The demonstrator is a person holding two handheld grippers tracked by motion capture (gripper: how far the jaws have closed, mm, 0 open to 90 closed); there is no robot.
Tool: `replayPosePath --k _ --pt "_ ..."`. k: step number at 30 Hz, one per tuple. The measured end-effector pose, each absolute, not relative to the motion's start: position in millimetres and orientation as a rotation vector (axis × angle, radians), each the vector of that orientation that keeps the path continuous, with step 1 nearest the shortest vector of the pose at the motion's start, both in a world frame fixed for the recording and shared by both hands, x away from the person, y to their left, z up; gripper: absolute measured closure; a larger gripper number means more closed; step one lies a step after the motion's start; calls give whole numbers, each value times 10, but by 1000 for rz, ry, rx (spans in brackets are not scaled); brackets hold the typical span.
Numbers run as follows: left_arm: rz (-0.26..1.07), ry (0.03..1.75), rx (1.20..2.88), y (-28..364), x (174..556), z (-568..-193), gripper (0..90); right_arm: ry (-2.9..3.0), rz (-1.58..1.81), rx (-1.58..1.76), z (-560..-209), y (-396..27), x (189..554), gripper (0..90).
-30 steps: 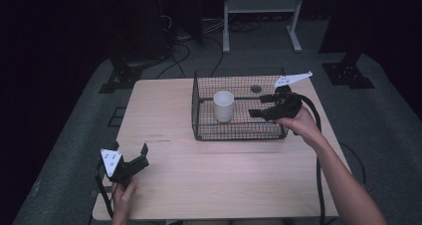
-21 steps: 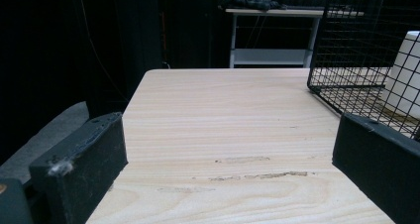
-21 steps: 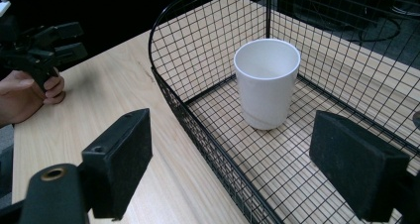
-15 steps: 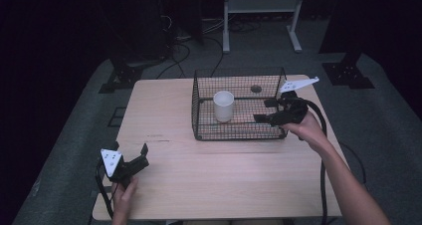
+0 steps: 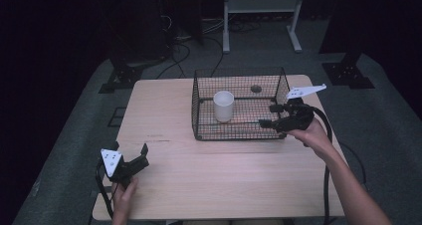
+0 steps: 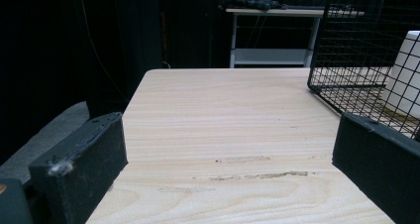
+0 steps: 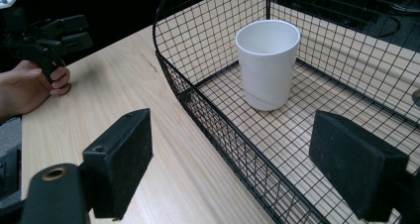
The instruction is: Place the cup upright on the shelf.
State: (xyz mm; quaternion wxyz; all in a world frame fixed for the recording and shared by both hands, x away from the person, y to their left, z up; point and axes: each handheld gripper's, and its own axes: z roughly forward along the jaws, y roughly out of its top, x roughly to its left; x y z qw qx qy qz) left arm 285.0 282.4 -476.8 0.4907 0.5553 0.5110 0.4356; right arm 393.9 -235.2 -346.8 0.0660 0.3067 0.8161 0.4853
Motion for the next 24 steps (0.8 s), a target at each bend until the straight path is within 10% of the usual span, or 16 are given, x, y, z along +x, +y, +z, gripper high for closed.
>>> replayPosePath --k 24 --pt "1059 1243 1349 2823 2850 -4768 0 2427 1481 978 -3691 -2581 3766 162"
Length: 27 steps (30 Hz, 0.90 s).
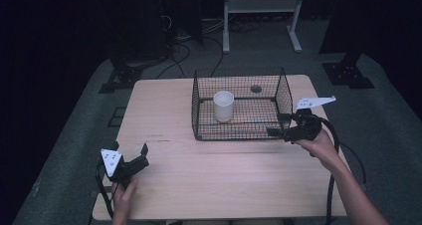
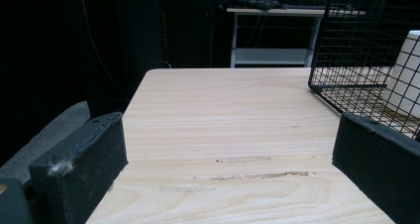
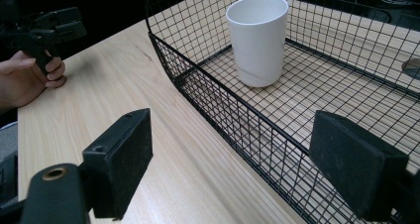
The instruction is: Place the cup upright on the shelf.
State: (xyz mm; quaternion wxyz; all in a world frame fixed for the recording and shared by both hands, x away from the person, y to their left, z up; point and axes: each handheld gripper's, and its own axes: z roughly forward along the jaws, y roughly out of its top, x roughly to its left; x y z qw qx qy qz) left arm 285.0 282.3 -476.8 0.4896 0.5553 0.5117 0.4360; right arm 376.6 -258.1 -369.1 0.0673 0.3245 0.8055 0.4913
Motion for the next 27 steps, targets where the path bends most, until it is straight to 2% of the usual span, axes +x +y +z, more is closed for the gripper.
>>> replayPosePath --k 27 --pt "1063 1240 1354 2824 2849 -4768 0 2385 1456 1014 -3879 -2809 3468 161"
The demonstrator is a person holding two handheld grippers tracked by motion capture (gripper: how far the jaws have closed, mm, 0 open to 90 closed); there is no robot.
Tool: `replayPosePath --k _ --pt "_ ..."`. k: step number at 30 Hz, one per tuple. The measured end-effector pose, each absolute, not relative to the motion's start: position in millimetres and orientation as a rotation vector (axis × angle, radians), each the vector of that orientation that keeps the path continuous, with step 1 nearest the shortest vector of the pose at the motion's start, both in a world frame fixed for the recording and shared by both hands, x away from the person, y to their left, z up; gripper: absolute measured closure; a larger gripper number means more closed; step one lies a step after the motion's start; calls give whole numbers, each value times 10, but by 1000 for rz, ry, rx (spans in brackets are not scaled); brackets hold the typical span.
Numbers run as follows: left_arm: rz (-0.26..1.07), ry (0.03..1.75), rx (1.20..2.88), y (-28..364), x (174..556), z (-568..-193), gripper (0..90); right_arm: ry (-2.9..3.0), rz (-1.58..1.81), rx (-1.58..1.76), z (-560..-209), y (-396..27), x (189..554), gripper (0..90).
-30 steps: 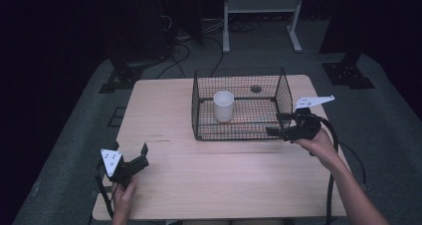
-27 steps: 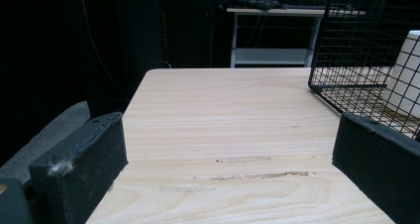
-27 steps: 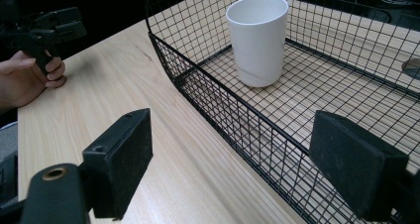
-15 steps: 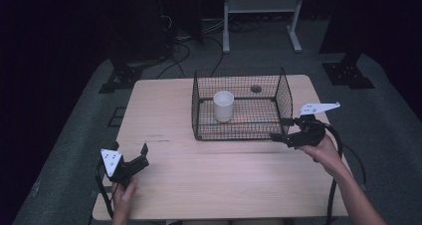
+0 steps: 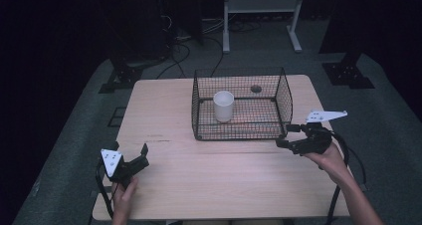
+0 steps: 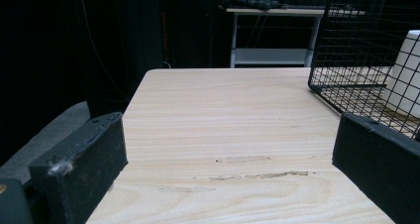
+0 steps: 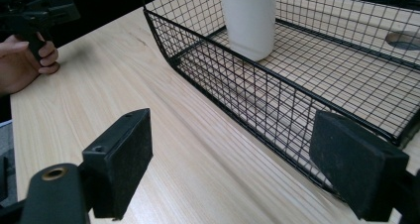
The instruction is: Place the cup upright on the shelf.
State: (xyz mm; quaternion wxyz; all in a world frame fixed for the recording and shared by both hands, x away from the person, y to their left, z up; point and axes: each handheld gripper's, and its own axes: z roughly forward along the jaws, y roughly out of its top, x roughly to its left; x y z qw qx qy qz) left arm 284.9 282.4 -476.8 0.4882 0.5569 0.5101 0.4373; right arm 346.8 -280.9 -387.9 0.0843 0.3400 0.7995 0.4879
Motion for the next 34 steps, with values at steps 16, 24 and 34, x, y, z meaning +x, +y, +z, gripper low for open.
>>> replayPosePath --k 16,24,34 --pt "1063 1240 1354 2823 2849 -4768 0 2323 1436 1039 -4040 -2938 3255 162" --pt "1063 1247 1351 2825 2854 -4768 0 2249 1485 1088 -4173 -3024 3113 161" --pt "1058 1250 1347 2829 2857 -4768 0 2105 1624 1134 -4493 -3000 2661 162"
